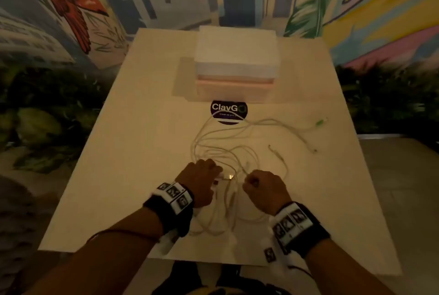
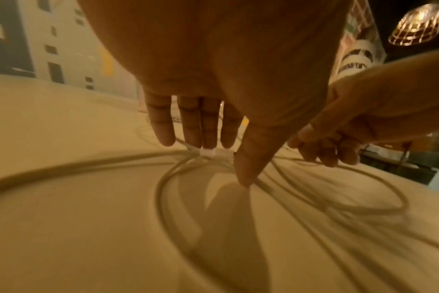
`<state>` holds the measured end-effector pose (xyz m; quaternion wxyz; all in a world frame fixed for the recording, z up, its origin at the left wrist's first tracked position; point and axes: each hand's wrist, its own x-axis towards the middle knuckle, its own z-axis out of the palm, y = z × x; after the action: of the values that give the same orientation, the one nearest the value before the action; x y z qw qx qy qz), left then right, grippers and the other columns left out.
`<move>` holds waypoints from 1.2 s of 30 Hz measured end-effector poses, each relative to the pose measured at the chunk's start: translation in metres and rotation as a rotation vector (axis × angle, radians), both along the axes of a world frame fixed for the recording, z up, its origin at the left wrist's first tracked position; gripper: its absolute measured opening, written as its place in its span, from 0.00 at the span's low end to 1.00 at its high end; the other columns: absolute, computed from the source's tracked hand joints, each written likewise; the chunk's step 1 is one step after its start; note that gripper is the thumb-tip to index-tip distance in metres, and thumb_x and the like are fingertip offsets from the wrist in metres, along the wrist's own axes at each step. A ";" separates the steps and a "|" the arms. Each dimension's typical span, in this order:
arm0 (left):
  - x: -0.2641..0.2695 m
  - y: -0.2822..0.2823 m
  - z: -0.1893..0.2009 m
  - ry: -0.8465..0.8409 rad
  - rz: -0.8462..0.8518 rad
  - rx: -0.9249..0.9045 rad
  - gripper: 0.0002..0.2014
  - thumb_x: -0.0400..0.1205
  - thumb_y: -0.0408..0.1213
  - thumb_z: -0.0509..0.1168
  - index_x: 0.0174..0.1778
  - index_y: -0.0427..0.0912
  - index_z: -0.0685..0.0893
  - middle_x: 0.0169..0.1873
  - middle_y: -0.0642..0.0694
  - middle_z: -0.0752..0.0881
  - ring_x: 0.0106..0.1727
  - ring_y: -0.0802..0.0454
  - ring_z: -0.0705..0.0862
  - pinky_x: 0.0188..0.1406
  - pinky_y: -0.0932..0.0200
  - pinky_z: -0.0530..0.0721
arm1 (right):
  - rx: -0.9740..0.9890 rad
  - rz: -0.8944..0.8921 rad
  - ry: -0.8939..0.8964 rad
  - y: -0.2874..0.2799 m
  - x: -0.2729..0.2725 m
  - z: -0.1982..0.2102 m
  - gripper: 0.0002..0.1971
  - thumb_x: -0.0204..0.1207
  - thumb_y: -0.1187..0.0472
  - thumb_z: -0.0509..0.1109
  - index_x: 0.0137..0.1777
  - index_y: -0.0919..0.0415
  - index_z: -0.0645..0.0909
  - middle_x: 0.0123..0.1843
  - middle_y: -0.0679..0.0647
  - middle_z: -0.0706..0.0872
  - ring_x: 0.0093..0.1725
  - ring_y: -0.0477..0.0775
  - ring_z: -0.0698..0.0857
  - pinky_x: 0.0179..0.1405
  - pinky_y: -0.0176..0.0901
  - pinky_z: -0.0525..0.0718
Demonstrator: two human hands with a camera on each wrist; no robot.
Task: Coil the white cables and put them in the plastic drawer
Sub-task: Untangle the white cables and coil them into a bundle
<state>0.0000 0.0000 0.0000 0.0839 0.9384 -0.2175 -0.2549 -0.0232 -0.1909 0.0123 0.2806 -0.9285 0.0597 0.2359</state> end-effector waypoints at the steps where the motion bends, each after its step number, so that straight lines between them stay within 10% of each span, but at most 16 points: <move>1: 0.006 -0.003 -0.002 0.007 -0.031 0.041 0.27 0.78 0.42 0.60 0.74 0.44 0.66 0.73 0.40 0.70 0.69 0.37 0.70 0.67 0.43 0.71 | -0.007 -0.038 -0.008 0.006 0.004 -0.004 0.11 0.77 0.55 0.66 0.52 0.61 0.84 0.55 0.60 0.88 0.56 0.62 0.84 0.53 0.47 0.81; 13: 0.023 0.021 -0.023 -0.072 -0.106 -0.138 0.14 0.80 0.43 0.53 0.56 0.43 0.77 0.57 0.41 0.81 0.58 0.38 0.76 0.53 0.47 0.69 | -0.161 -0.553 0.061 0.047 0.031 -0.018 0.31 0.73 0.37 0.62 0.44 0.68 0.86 0.47 0.64 0.90 0.46 0.62 0.87 0.36 0.40 0.74; 21: 0.034 0.057 -0.009 0.001 0.232 -0.591 0.17 0.79 0.51 0.47 0.48 0.44 0.74 0.43 0.38 0.88 0.44 0.33 0.84 0.40 0.49 0.76 | -0.184 -0.539 0.043 0.069 0.035 -0.014 0.23 0.74 0.42 0.64 0.41 0.63 0.87 0.44 0.60 0.90 0.40 0.59 0.85 0.34 0.39 0.73; 27: 0.026 0.050 -0.014 0.028 -0.087 -0.185 0.22 0.79 0.54 0.57 0.67 0.50 0.70 0.64 0.46 0.81 0.61 0.41 0.81 0.54 0.51 0.77 | -0.104 -0.605 -0.093 0.070 0.025 -0.014 0.17 0.78 0.54 0.62 0.32 0.64 0.79 0.40 0.64 0.88 0.36 0.57 0.79 0.34 0.40 0.70; 30: 0.028 0.042 -0.010 -0.021 -0.167 -0.108 0.12 0.81 0.42 0.56 0.58 0.43 0.74 0.59 0.40 0.78 0.54 0.36 0.81 0.40 0.49 0.73 | -0.043 -0.670 -0.191 0.068 0.016 -0.011 0.15 0.79 0.53 0.63 0.37 0.62 0.82 0.39 0.60 0.88 0.36 0.58 0.81 0.37 0.41 0.75; 33: 0.024 0.046 0.003 -0.072 -0.050 -0.279 0.09 0.81 0.43 0.55 0.54 0.45 0.75 0.57 0.45 0.78 0.54 0.42 0.80 0.43 0.48 0.78 | 0.167 -0.757 -0.321 0.065 0.008 0.005 0.10 0.79 0.55 0.65 0.38 0.56 0.83 0.35 0.55 0.89 0.33 0.57 0.88 0.38 0.52 0.89; 36: 0.022 0.054 0.034 -0.103 0.154 -0.569 0.04 0.82 0.46 0.54 0.48 0.53 0.72 0.44 0.55 0.82 0.45 0.49 0.81 0.42 0.52 0.77 | 0.342 -0.749 -0.465 0.071 0.000 0.042 0.09 0.79 0.60 0.66 0.38 0.58 0.83 0.30 0.52 0.88 0.27 0.51 0.87 0.23 0.41 0.86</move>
<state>0.0222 0.0535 0.0339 0.3517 0.9026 -0.2122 -0.1287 -0.0229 -0.1197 0.0539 0.5011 -0.8118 0.2864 -0.0893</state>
